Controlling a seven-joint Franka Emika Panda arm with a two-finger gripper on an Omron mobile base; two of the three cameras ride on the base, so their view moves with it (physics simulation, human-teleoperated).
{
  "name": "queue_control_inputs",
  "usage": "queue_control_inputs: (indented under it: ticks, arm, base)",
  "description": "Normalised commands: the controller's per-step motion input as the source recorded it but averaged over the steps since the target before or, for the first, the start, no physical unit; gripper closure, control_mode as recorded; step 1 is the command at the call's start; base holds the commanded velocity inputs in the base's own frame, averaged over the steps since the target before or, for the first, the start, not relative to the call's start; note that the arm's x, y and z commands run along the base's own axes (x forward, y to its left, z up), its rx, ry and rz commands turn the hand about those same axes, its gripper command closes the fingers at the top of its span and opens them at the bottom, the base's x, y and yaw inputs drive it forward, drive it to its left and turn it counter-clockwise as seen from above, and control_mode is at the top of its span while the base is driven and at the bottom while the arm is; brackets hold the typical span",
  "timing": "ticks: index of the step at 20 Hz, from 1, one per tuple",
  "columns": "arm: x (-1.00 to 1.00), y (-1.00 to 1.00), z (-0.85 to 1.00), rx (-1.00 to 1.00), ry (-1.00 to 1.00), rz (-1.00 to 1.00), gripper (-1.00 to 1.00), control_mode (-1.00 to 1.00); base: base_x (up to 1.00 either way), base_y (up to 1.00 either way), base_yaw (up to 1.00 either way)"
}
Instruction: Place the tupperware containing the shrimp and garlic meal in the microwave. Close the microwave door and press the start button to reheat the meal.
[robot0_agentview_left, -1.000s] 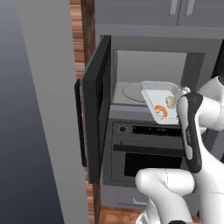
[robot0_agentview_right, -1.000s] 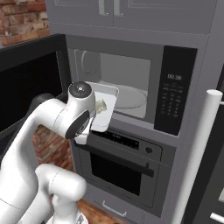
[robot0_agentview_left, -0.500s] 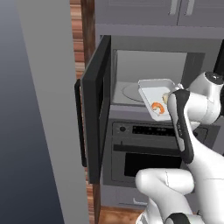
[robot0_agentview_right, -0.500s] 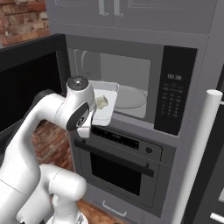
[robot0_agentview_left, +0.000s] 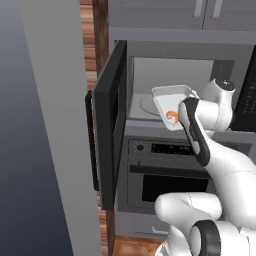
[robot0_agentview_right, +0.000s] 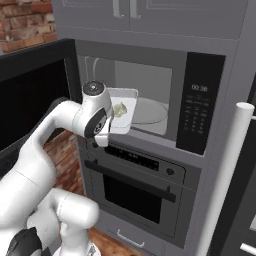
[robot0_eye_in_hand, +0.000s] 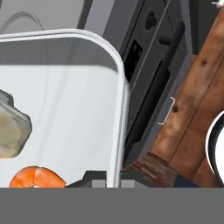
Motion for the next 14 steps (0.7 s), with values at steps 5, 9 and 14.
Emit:
queue_control_inputs:
  ticks: [5, 9, 14]
  arm:
    - [0.64, -0.06, 0.00, 0.00, 0.00, 0.00, 1.00, -1.00]
    - [0.68, -0.27, 0.00, 0.00, 0.03, 0.00, 1.00, -1.00]
    - [0.60, -0.23, -0.09, 0.00, 0.03, 0.00, 1.00, -1.00]
  base:
    - [0.00, 0.00, 0.00]
    - [0.00, 0.00, 0.00]
    - [0.00, 0.00, 0.00]
